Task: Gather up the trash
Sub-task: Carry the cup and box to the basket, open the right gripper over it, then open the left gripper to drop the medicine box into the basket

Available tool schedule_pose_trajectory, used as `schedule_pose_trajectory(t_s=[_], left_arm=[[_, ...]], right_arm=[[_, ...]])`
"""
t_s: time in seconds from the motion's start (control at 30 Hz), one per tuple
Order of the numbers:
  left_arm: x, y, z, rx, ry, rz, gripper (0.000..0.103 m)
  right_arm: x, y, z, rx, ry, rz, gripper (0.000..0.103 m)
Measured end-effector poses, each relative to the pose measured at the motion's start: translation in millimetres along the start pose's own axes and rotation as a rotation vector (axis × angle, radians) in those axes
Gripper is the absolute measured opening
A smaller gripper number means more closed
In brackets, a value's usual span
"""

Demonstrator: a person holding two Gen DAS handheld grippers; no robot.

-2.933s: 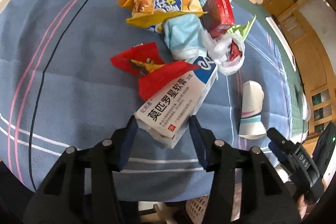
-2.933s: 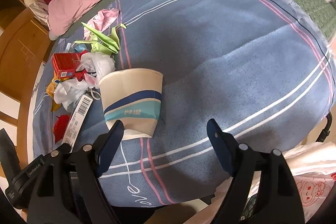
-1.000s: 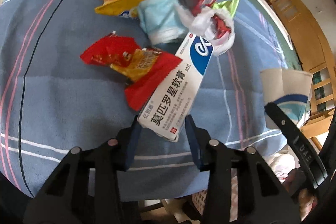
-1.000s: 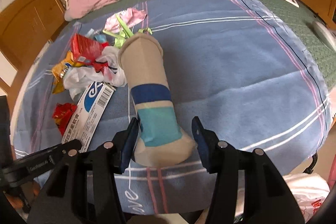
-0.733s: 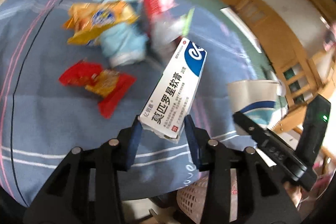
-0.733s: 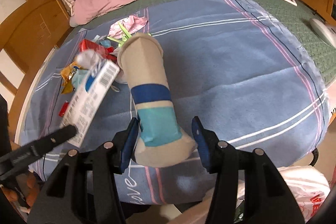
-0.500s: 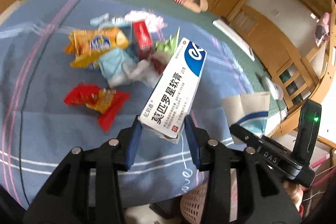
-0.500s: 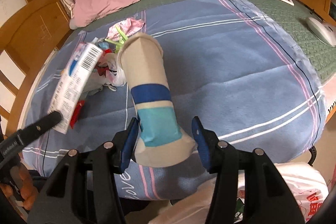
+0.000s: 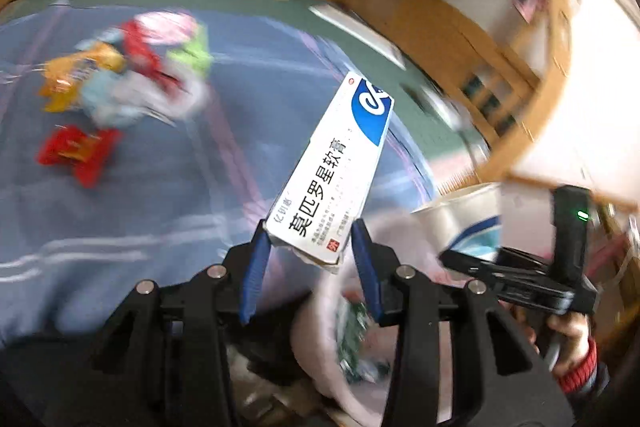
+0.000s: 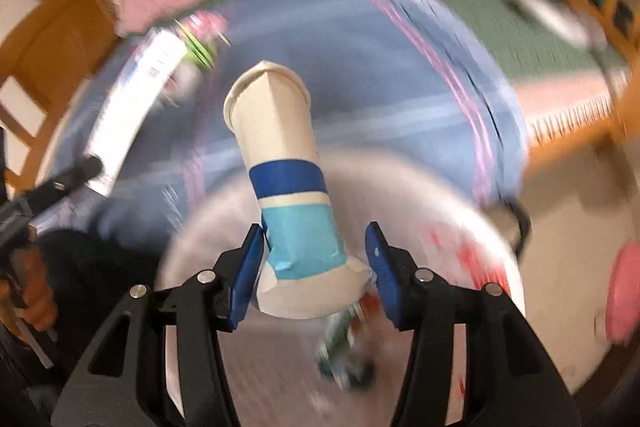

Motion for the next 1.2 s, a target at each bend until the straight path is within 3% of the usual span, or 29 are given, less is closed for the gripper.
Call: schedule_pose_trajectory(t_s=[0.1, 0.17, 0.23, 0.37, 0.5, 0.57, 0.6, 0.73, 0.77, 0.8, 0.9, 1.0, 1.13, 1.17, 1.2], left_arm=[[12.1, 9.8, -27.4, 0.071, 0.028, 0.050, 0.042], [19.9, 15.4, -39.4, 0.096, 0.046, 0.084, 0.042], [26.4, 20.9, -49.4, 0.131, 0.064, 0.115, 0.042], [32.6, 30.7, -74.1, 0.232, 0.088, 0.144, 0.043], [39.9, 38.9, -90.1, 0.315, 0.113, 0.172, 0.045], [43.1, 42.1, -88.0, 0.329, 0.104, 0.183, 0.058], [42.6, 41.5, -85.7, 0.327, 0.089, 0.182, 0.073], [15.5, 19.8, -45.6, 0.280, -0.095, 0.075, 0.088], [5.4, 10.2, -29.2, 0.261, -0.183, 0.040, 0.090], [-6.1, -2.4, -6.4, 0.235, -0.323, 0.002, 0.091], [-28.2, -29.9, 52.7, 0.137, -0.617, -0.031, 0.093], [-39.4, -46.4, 104.0, 0.004, -0.701, -0.055, 0.093], [-48.8, -34.5, 180.3, -0.300, -0.841, -0.035, 0.093], [-49.1, -21.6, 198.5, -0.382, -0.862, -0.017, 0.093], [-45.3, -4.5, 218.5, -0.485, -0.893, 0.084, 0.093]], right_arm=[[12.8, 28.7, -29.8, 0.082, 0.043, 0.144, 0.057], [9.0, 37.8, -43.4, 0.120, 0.056, 0.181, 0.061], [-9.9, 32.8, -53.4, 0.159, 0.054, 0.120, 0.066], [-64.3, 3.2, -72.3, 0.292, -0.003, -0.117, 0.072], [-80.2, -14.4, -75.1, 0.345, -0.054, -0.200, 0.072], [-77.1, -17.2, -68.2, 0.359, -0.074, -0.202, 0.072], [-73.2, -20.0, -67.8, 0.361, -0.081, -0.200, 0.072], [-61.9, -20.2, -47.1, 0.343, -0.096, -0.198, 0.072], [-60.1, -21.6, -41.4, 0.334, -0.092, -0.200, 0.072], [-56.8, -23.3, -30.9, 0.316, -0.085, -0.201, 0.072], [-42.7, -36.2, 3.0, 0.264, -0.089, -0.192, 0.072], [-19.4, -57.2, 52.0, 0.200, -0.144, -0.183, 0.072], [32.5, -97.3, 126.5, 0.096, -0.169, -0.164, 0.072], [44.4, -104.6, 139.7, 0.084, -0.175, -0.157, 0.072], [63.1, -115.0, 158.0, 0.069, -0.189, -0.146, 0.072]])
Point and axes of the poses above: each gripper's, at about its wrist camera, not at the fingertips, and x roughly the way its jaws point, z to its left, y to its underside, the point moved 4 cm from there along x, roughly the way its jaws point, and after that the axes turned 11 degrees about x, right-handed, at the moved point
